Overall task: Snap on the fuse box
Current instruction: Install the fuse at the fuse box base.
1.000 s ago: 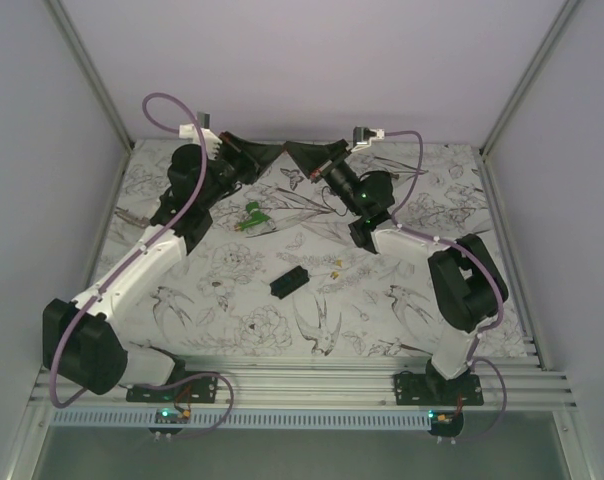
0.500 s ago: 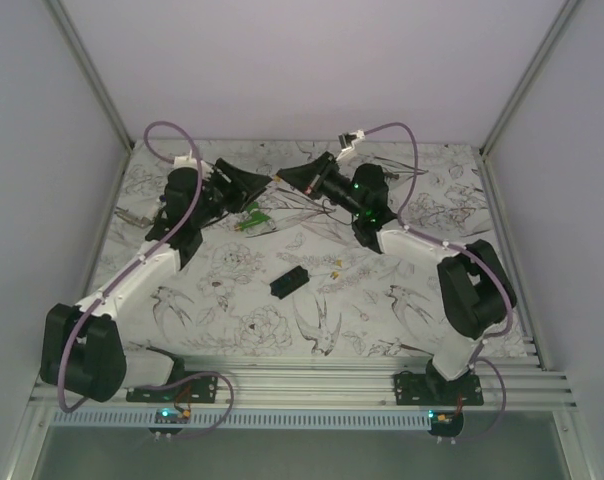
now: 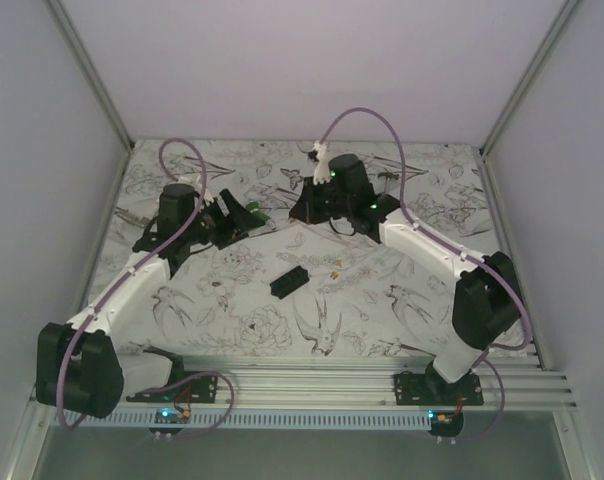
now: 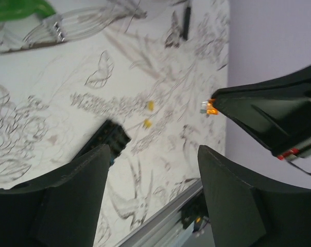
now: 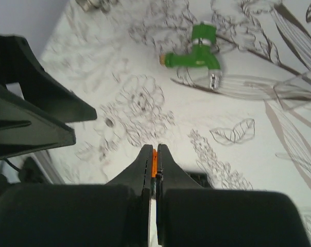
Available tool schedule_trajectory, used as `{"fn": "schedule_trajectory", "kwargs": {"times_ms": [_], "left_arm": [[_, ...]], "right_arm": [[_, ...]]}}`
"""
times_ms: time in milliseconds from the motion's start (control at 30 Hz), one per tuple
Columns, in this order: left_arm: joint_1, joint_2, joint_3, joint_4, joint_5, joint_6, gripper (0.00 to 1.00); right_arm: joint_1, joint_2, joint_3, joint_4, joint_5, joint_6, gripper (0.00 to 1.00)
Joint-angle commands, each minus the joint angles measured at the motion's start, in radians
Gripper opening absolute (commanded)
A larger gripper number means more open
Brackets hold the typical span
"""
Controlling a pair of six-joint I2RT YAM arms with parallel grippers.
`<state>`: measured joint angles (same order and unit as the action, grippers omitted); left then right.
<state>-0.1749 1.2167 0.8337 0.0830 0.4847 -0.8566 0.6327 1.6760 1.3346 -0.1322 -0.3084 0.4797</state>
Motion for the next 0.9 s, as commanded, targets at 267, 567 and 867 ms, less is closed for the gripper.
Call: {"fn": "schedule_trajectory", "kwargs": {"times_ms": [267,567,867], "left_arm": [[0.013,0.095,-0.092,-0.165,0.051,0.147,0.88],[0.037,0.094,-0.137,-0.197,0.025,0.189,0.96],[0.051,0.097,-0.148,-0.211,0.028,0.195,1.0]], "right_arm": [[0.202,0.047,0.08,-0.35,0.311,-0.269,0.0],[0.285,0.129,0.078,-0.334,0.374,-0.302,0.0],[0.327,0.157,0.051,-0.317,0.441,-0.327,0.0]]}}
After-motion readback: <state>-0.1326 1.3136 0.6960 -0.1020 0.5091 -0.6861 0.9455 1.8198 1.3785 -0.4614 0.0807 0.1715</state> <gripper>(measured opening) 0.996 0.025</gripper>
